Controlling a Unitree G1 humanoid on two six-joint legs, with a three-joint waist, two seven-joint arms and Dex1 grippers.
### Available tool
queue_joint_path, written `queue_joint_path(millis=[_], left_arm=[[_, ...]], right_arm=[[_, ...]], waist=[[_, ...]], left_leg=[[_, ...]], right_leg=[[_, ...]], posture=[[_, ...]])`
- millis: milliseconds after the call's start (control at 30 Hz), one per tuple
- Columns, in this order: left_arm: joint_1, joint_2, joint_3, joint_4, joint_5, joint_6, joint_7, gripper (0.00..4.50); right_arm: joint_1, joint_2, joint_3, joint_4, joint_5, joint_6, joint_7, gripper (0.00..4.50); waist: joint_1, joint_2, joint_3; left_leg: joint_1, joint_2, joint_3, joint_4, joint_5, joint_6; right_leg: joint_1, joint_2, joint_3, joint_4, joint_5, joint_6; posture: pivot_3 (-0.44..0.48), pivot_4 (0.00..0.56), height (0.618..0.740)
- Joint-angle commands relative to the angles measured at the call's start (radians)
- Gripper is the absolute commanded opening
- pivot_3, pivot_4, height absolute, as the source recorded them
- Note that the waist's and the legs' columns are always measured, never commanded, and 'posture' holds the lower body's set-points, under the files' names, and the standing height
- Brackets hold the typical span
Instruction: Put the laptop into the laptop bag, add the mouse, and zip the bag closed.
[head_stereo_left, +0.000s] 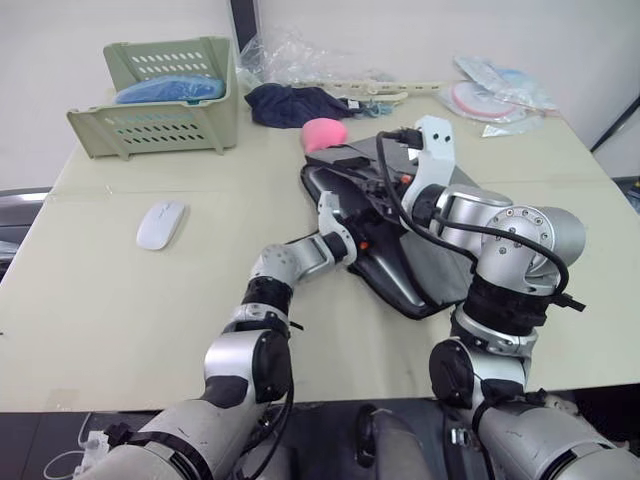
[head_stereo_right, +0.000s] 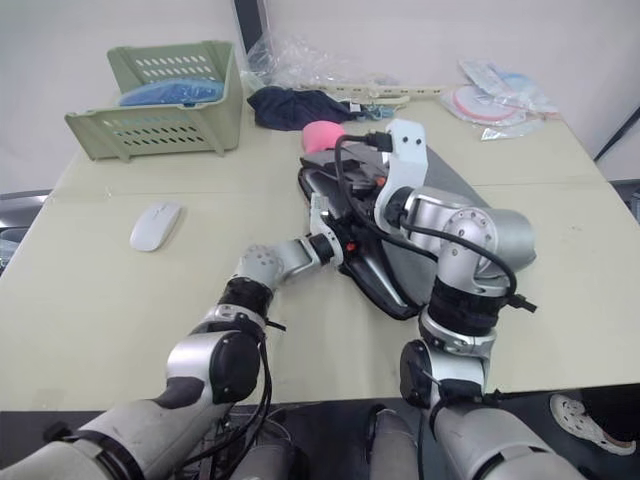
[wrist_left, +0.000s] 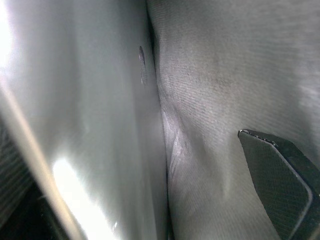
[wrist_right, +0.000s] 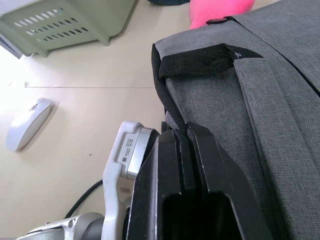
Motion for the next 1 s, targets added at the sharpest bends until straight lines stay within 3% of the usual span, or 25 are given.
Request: queue_joint_path(millis=[33, 100, 267, 300, 367, 533, 1000], left_arm=[[0.010, -0.008, -0.007, -0.049, -0.009, 0.012, 0.004, 4.21], [0.006, -0.009, -0.017, -0.050, -0.001, 0.021, 0.008, 3.79], [0.014, -0.013, -0.015, -0.065, -0.004, 0.025, 0.020, 3.79], [0.017, -0.012, -0.012, -0.071, -0.007, 0.025, 0.022, 3.57], [0.022, -0.009, -0.013, -0.082, -0.007, 0.029, 0.023, 2.95], [0.025, 0.000, -0.033, -0.104, 0.002, 0.056, 0.029, 0.68], [0.089, 0.034, -0.002, -0.322, -0.056, 0.180, 0.112, 0.68]], right_arm=[[-0.004, -0.006, 0.001, -0.013, 0.018, -0.019, 0.007, 0.00], [-0.002, -0.008, 0.004, -0.009, 0.020, -0.023, 0.008, 0.00], [0.000, -0.012, 0.007, -0.004, 0.023, -0.029, 0.007, 0.00], [0.000, -0.012, 0.008, -0.004, 0.024, -0.030, 0.007, 0.00], [0.001, -0.012, 0.008, -0.004, 0.025, -0.031, 0.006, 0.00], [0.003, -0.012, 0.009, -0.002, 0.025, -0.034, 0.006, 0.00], [0.011, -0.017, 0.015, 0.004, 0.028, -0.042, 0.010, 0.00]], waist=[[0.000, 0.000, 0.000], [0.000, 0.000, 0.000], [0.001, 0.000, 0.000], [0.001, 0.000, 0.000], [0.000, 0.000, 0.000], [0.001, 0.000, 0.000], [-0.001, 0.001, 0.001]], left_leg=[[0.000, 0.000, 0.000, 0.000, 0.000, 0.000], [0.000, 0.000, 0.000, 0.000, 0.000, 0.000], [0.000, 0.000, 0.000, 0.000, 0.000, 0.000], [0.000, 0.000, 0.000, 0.000, 0.000, 0.000], [0.000, 0.000, 0.000, 0.000, 0.000, 0.000], [0.000, 0.000, 0.000, 0.000, 0.000, 0.000], [-0.001, 0.000, 0.000, 0.000, 0.000, 0.000]], right_leg=[[0.000, 0.000, 0.000, 0.000, 0.000, 0.000], [0.000, 0.000, 0.000, 0.000, 0.000, 0.000], [0.000, 0.000, 0.000, 0.000, 0.000, 0.000], [0.000, 0.000, 0.000, 0.000, 0.000, 0.000], [0.000, 0.000, 0.000, 0.000, 0.000, 0.000], [0.000, 0.000, 0.000, 0.000, 0.000, 0.000], [-0.001, 0.000, 0.000, 0.000, 0.000, 0.000]], posture=[[0.000, 0.150, 0.740], [0.000, 0.150, 0.740], [0.000, 0.150, 0.740], [0.000, 0.150, 0.740], [0.000, 0.150, 0.740], [0.000, 0.150, 0.740], [0.000, 0.150, 0.740]])
